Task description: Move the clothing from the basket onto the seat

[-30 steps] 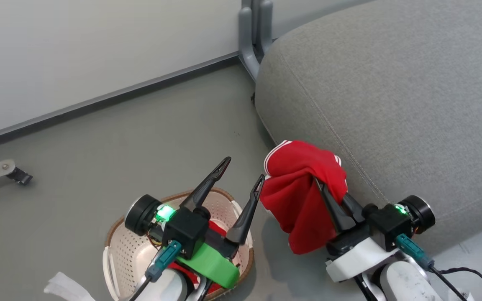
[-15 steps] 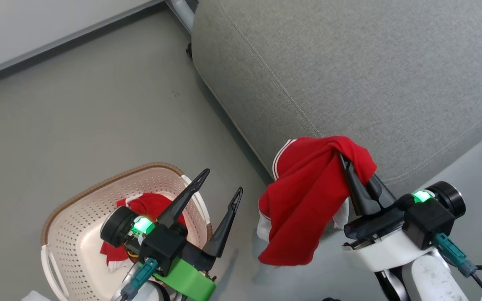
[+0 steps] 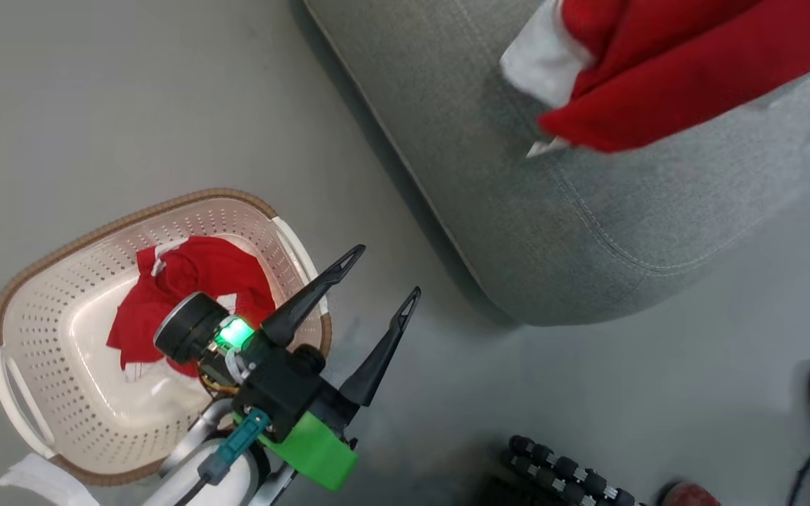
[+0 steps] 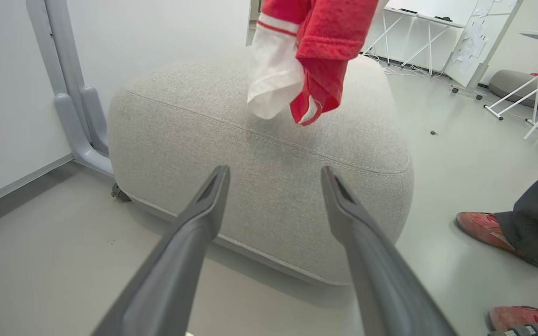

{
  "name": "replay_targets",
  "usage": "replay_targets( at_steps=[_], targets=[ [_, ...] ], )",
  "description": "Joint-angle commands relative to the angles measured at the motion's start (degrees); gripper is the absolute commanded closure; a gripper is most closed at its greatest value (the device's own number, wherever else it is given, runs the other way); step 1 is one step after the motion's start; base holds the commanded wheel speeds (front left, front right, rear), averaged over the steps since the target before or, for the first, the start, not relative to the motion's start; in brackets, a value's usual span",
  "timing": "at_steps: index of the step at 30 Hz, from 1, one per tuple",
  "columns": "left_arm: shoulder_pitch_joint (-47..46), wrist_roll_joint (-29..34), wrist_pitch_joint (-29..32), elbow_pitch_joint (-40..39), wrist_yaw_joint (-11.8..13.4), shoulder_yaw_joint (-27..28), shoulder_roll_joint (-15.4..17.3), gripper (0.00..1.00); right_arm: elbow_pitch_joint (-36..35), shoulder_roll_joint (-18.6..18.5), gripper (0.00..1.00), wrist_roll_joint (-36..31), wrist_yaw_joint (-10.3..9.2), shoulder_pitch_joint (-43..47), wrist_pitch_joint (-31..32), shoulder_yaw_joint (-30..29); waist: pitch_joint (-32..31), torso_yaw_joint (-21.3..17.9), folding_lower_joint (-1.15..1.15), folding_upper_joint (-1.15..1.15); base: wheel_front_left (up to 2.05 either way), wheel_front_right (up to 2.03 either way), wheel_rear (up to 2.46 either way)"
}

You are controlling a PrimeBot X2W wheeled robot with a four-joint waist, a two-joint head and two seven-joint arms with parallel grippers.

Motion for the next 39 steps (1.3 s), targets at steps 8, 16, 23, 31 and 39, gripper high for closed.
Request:
replay_targets(
  at_steps=[8,16,23,31,39],
  targets=[
    [-4.62,1.08,1.10,-2.97,-1.31,-0.47,0.50,0.00,8.71,-9.22,1.00,-3.05,-0.07,-11.00,-0.02,-9.27,12.24,9.40,0.00,0.00,0.00,0.00,0.00],
    [-6.11,1.55,1.43,-3.16,-1.63,-0.60,0.92,0.00,24.38,-8.98,1.00,-4.41,-0.07,-10.38,-0.01,-13.29,14.05,11.31,0.00,0.00,0.00,0.00,0.00],
    [-6.19,1.06,1.73,-2.33,-1.35,-0.84,0.93,0.00,31.82,-4.81,0.00,-7.09,-0.07,-3.69,-0.01,-15.51,12.39,11.59,0.00,0.00,0.00,0.00,0.00],
    [-3.68,-0.81,-0.98,0.19,-0.27,-0.80,-0.36,0.00,30.50,0.40,0.00,-7.06,-0.07,9.40,-0.01,-13.41,5.22,11.10,0.00,0.00,0.00,0.00,0.00],
    [0.14,-4.05,-5.68,5.92,2.48,1.02,-4.03,0.00,25.86,2.53,0.00,-6.77,-0.07,21.35,-0.01,-5.66,-5.22,14.74,0.00,0.00,0.00,0.00,0.00]
  ],
)
